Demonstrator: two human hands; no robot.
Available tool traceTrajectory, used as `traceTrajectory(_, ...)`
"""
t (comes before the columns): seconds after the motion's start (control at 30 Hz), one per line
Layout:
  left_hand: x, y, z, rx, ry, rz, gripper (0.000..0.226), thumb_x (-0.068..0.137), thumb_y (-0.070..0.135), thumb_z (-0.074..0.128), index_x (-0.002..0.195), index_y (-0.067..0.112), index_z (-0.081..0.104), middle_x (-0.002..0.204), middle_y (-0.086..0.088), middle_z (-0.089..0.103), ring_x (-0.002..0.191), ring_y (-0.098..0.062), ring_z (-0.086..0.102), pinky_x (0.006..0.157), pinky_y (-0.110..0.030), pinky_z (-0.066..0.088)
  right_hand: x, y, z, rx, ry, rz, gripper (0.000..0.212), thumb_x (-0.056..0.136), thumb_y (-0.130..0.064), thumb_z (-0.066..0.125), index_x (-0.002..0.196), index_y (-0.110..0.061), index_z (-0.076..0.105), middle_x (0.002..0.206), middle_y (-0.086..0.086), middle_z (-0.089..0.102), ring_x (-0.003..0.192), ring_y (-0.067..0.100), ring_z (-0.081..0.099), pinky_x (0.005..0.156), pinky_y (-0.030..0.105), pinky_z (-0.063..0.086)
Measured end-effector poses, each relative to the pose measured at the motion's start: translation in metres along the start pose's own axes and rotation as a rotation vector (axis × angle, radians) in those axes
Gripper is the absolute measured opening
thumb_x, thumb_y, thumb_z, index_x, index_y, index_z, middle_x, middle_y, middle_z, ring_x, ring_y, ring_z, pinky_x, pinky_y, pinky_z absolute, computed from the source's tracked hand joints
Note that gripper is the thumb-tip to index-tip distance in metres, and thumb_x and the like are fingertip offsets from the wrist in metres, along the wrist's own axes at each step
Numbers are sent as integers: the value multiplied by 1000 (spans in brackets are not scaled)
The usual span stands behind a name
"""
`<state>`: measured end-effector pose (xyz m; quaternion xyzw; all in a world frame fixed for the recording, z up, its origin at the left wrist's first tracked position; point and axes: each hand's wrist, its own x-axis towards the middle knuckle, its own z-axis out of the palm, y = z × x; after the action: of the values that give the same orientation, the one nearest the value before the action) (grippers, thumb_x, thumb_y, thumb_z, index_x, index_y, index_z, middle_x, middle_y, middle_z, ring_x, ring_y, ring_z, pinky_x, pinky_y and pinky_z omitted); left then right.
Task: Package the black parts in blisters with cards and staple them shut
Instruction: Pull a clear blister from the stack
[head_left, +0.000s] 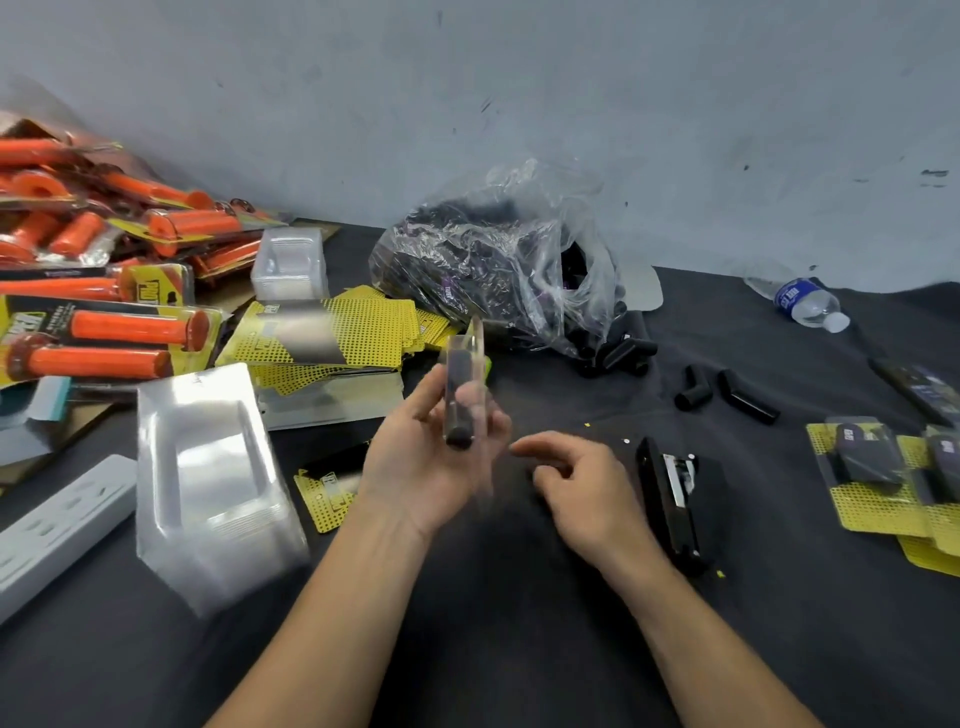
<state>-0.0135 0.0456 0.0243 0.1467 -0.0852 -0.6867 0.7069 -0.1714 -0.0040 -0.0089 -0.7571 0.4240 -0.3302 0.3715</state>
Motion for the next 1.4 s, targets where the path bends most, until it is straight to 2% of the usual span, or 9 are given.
traceTrajectory(0.07,-5,4,3,-46,-112,10,33,100,31,49,106,3,65,64,2,52,59,-12,48,61,-24,47,3,-12,23,-157,-164,-284,43,85,1,63,121,-21,70,118,-15,66,119,4,57,99,5,37)
traceTrajectory(0.17,-12,6,7,-93,-320,-24,26,101,24,55,115,3,58,67,-2,55,61,-14,49,64,-25,45,13,-21,57,-339,-360,-491,43,86,-8,71,128,-1,65,130,12,66,130,28,54,113,36,40)
traceTrajectory(0.23,-16,6,8,-82,-383,-25,25,100,21,59,118,2,57,69,-4,56,64,-16,51,68,-27,46,18,-27,66,-455,-384,-447,42,91,-13,70,129,2,64,134,21,62,131,37,52,113,51,38)
traceTrajectory(0.4,-16,14,4,-153,-287,49,27,103,27,51,114,4,58,67,-2,54,62,-15,49,65,-26,47,3,-25,47,-572,-139,-419,26,92,-39,58,97,-18,72,92,4,66,104,27,55,96,37,44)
traceTrajectory(0.6,-13,20,-5,-168,-202,135,33,102,34,47,107,6,62,67,4,52,62,-11,48,65,-22,45,-18,-19,0,-853,-183,-60,64,84,-76,58,136,-38,58,122,-1,62,116,23,57,96,36,46)
traceTrajectory(0.8,-11,23,-8,-181,-190,160,35,103,36,45,105,6,63,67,6,50,63,-9,46,65,-21,46,-32,-26,-2,-926,-26,-175,33,104,-48,39,115,-30,63,97,-1,68,92,25,66,69,35,40)
traceTrajectory(1.03,-2,20,-11,-155,-129,169,32,103,34,51,107,6,65,74,3,54,69,-10,51,74,-23,50,-26,-19,-34,-25,295,106,25,92,-6,52,87,-24,68,72,-6,72,68,15,65,62,35,49)
traceTrajectory(1.2,13,5,-12,-79,-43,64,32,99,33,54,104,6,72,86,-1,64,83,-13,60,95,-28,51,-37,-14,-31,-291,451,-91,21,87,-11,62,94,-30,68,78,-11,72,70,12,65,66,32,49)
traceTrajectory(1.4,24,-13,-9,-6,79,-2,38,93,32,57,128,15,60,89,0,69,89,-12,65,107,-28,46,-40,-22,-8,370,90,126,15,68,-15,58,79,-24,61,66,-10,61,61,9,48,57,25,40)
